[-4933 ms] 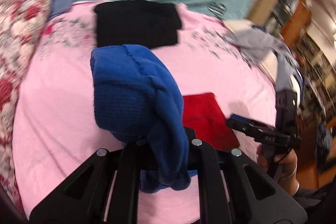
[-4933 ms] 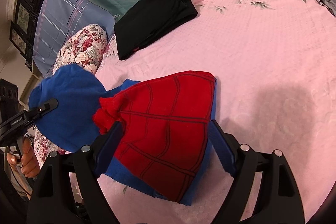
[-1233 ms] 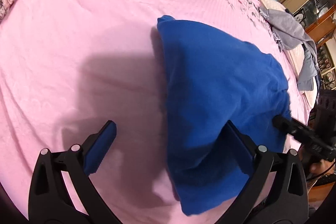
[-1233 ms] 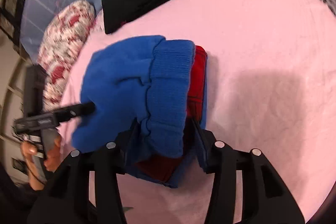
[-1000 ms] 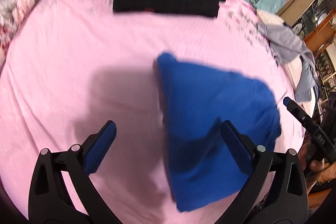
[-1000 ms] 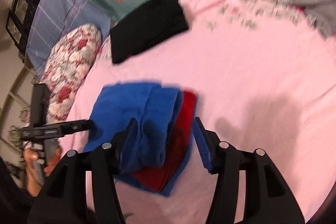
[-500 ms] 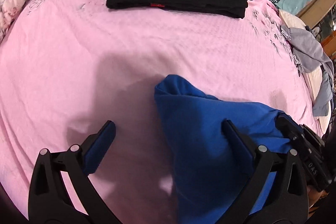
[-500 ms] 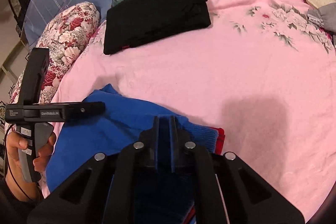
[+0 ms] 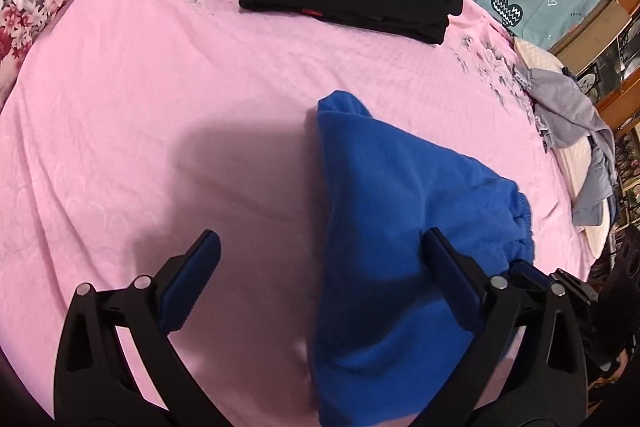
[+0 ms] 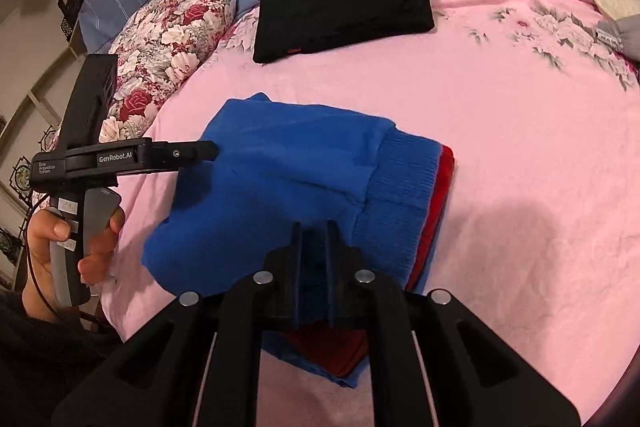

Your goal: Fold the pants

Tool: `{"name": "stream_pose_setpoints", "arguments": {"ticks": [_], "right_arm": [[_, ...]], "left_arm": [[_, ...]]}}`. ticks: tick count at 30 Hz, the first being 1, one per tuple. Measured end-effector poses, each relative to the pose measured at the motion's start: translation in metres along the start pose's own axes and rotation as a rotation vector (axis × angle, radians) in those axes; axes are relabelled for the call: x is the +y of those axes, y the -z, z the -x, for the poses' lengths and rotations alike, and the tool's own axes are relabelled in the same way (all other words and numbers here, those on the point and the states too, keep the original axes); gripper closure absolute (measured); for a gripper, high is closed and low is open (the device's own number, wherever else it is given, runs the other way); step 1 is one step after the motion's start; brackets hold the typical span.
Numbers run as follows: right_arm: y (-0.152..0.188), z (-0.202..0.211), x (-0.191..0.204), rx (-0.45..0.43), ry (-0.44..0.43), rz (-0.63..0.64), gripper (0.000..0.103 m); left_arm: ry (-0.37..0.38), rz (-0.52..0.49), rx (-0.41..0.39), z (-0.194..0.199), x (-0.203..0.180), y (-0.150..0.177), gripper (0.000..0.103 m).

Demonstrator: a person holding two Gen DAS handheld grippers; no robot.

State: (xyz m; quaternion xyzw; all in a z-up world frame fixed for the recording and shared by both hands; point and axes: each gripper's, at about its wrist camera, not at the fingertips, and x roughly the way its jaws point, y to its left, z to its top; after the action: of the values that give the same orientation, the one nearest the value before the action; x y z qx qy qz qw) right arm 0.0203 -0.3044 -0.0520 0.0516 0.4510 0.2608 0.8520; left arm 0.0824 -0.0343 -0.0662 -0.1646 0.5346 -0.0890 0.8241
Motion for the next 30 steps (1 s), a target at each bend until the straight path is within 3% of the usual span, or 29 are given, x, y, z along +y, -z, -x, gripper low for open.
{"name": "stream_pose_setpoints", "arguments": {"ticks": [4, 8, 11, 14, 16, 19, 22, 27, 29, 30], "right_arm": [[0.002, 0.017, 0.014, -0.046, -0.028, 0.029, 0.080], [0.008, 0.000, 0.009, 0.038, 0.013, 0.006, 0.079], [0.005, 0.003, 0.009, 0.032, 0.004, -0.012, 0.077], [0.002, 0.015, 0.005, 0.015, -0.053, -0.064, 0.060], [0.000, 0.027, -0.005, -0.024, -0.061, -0.116, 0.035], [-0.002, 0.041, -0.024, -0.078, -0.023, -0.189, 0.026], [0.000, 0.029, -0.040, -0.039, -0.051, -0.268, 0.026], [0.001, -0.016, -0.050, 0.059, -0.118, -0.353, 0.024], [-0.004, -0.023, -0.043, 0.053, -0.114, -0.341, 0.019], [-0.007, -0.026, -0.038, 0.061, -0.115, -0.321, 0.016]], "left_arm": [[0.057, 0.011, 0.003, 0.011, 0.004, 0.006, 0.002], [0.030, 0.007, 0.039, -0.014, 0.005, 0.013, 0.002], [0.047, 0.036, 0.063, -0.009, 0.006, 0.011, 0.002], [0.104, 0.034, 0.103, 0.000, 0.004, 0.010, 0.002], [0.186, 0.031, 0.133, 0.004, 0.001, 0.011, 0.002], [0.237, 0.012, 0.183, -0.006, -0.006, 0.012, 0.002], [0.249, 0.016, 0.257, -0.030, -0.010, 0.014, 0.002], [0.235, -0.102, 0.259, -0.043, -0.032, 0.007, 0.003], [0.200, -0.133, 0.242, -0.047, -0.043, 0.002, 0.007], [0.163, -0.150, 0.235, -0.049, -0.049, 0.001, 0.015]]}}
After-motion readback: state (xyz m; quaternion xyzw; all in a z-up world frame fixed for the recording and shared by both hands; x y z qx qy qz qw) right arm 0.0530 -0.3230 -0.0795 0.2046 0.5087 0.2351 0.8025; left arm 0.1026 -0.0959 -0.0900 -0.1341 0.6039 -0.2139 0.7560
